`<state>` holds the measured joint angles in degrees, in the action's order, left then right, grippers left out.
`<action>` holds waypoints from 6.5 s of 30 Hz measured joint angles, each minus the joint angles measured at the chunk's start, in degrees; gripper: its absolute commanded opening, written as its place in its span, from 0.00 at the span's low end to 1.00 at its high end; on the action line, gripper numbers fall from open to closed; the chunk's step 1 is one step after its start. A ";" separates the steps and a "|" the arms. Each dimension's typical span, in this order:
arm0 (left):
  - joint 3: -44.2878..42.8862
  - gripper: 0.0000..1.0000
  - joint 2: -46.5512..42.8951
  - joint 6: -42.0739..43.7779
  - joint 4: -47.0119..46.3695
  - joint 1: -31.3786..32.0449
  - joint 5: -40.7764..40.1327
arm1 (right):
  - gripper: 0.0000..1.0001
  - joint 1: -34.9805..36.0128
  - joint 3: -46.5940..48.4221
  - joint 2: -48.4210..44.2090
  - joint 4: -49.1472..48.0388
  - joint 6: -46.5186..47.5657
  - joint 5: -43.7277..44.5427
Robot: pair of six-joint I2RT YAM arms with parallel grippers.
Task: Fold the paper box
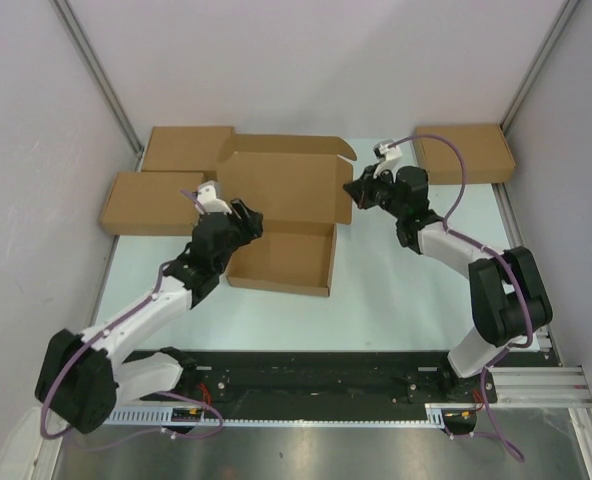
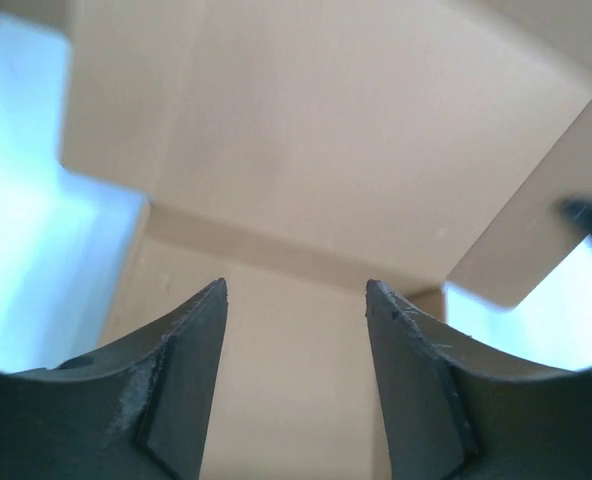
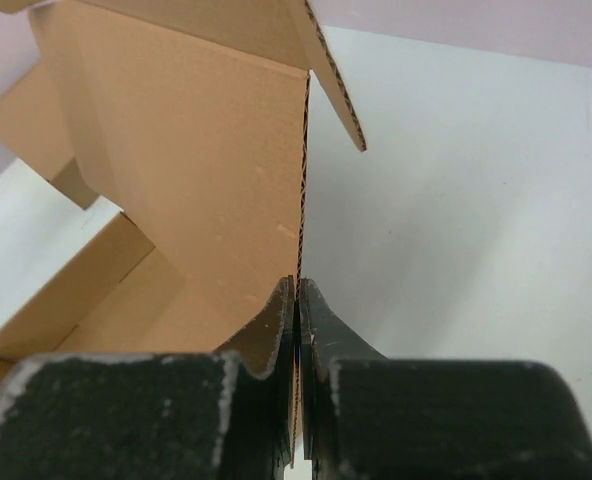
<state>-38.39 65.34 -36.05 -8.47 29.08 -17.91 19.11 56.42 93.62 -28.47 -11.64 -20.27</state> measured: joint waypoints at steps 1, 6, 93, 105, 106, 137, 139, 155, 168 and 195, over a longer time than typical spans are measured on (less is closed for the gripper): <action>0.26 0.66 -1.95 0.22 -0.11 -0.07 -0.96 | 0.00 0.46 -0.15 -0.70 0.57 0.85 0.83; 0.96 0.76 -9.46 1.05 -0.90 -4.55 -3.78 | 0.00 1.01 -2.27 -4.07 2.23 3.61 3.10; 11.43 0.11 13.46 13.46 -48.33 -11.72 22.88 | 0.00 17.09 -7.30 -13.05 11.85 9.31 39.39; 22.67 0.08 12.07 15.15 -65.46 -5.51 14.86 | 0.00 20.37 -19.08 -19.02 0.11 7.80 42.58; 23.15 0.08 12.41 15.17 -66.75 -5.01 14.25 | 0.00 20.92 -19.82 -19.15 -1.14 7.65 43.39; 33.46 0.09 17.94 15.69 -78.53 7.82 1.44 | 0.12 33.99 -30.88 -14.95 -15.23 0.72 61.68; 33.46 0.09 17.44 15.58 -78.18 7.87 1.31 | 0.23 34.12 -31.06 -15.63 -14.14 0.72 61.22; 35.21 0.09 17.07 15.56 -68.11 10.08 -0.46 | 0.52 39.58 -32.44 -35.95 7.98 -0.63 55.87; 35.23 0.12 13.75 15.58 -67.01 10.88 -1.44 | 0.49 53.24 -31.80 -58.88 13.33 7.54 62.45; 28.17 0.17 -43.67 2.32 7.26 18.82 -11.89 | 0.31 29.31 -6.97 -19.98 15.89 5.66 35.52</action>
<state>-10.22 21.67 -33.74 -1.21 47.90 -29.80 48.42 49.45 73.65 -12.58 -5.98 15.25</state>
